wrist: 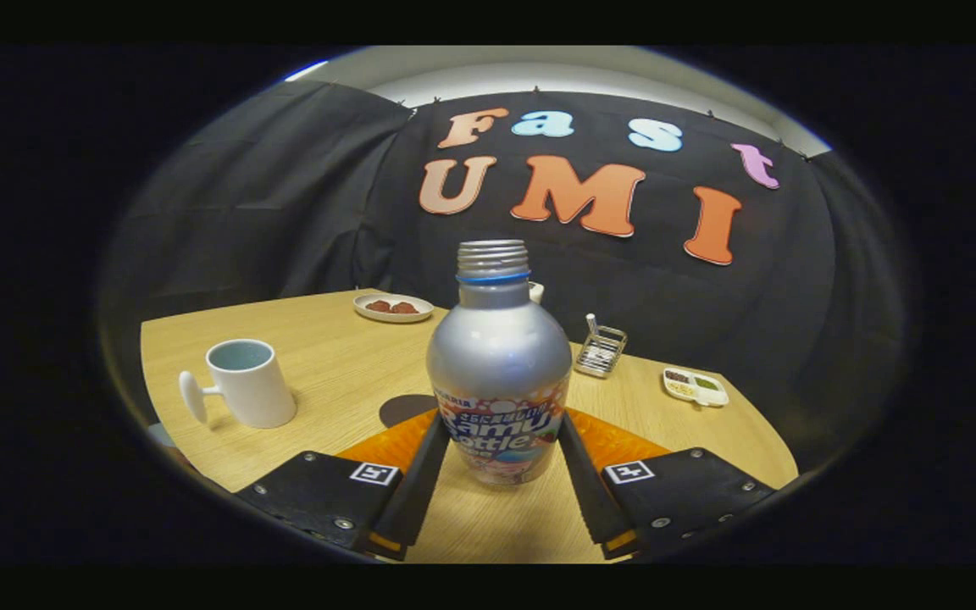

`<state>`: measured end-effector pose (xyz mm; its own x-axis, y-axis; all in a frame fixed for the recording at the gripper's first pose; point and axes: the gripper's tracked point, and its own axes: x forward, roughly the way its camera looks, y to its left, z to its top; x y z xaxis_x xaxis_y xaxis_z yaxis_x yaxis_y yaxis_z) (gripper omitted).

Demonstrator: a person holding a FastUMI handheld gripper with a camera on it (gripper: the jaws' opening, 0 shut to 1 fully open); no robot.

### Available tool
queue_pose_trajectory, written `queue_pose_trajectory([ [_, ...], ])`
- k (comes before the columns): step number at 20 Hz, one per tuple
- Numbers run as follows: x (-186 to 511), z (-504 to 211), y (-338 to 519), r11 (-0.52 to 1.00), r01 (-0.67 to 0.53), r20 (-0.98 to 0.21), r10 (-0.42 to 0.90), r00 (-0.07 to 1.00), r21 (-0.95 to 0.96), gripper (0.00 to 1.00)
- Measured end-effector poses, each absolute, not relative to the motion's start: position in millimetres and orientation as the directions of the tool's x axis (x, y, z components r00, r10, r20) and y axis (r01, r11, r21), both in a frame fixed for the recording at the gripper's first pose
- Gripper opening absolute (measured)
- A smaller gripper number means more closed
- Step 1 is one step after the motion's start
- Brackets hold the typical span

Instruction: Take the bottle from table, then pour the juice into the cup, finally place the bottle on the coaster

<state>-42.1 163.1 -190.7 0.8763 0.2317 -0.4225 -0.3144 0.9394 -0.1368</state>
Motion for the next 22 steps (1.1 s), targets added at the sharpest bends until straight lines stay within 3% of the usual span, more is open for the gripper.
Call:
queue_pose_trajectory([
  [9, -34.6, -174.2, 178.1, 0.854, -0.288, -0.343, 0.139, 0.929, -0.433, 0.74],
  [22, -34.5, -173.3, 207.1, 0.7, -0.287, -0.292, 0.117, 0.949, -0.654, 0.73],
])
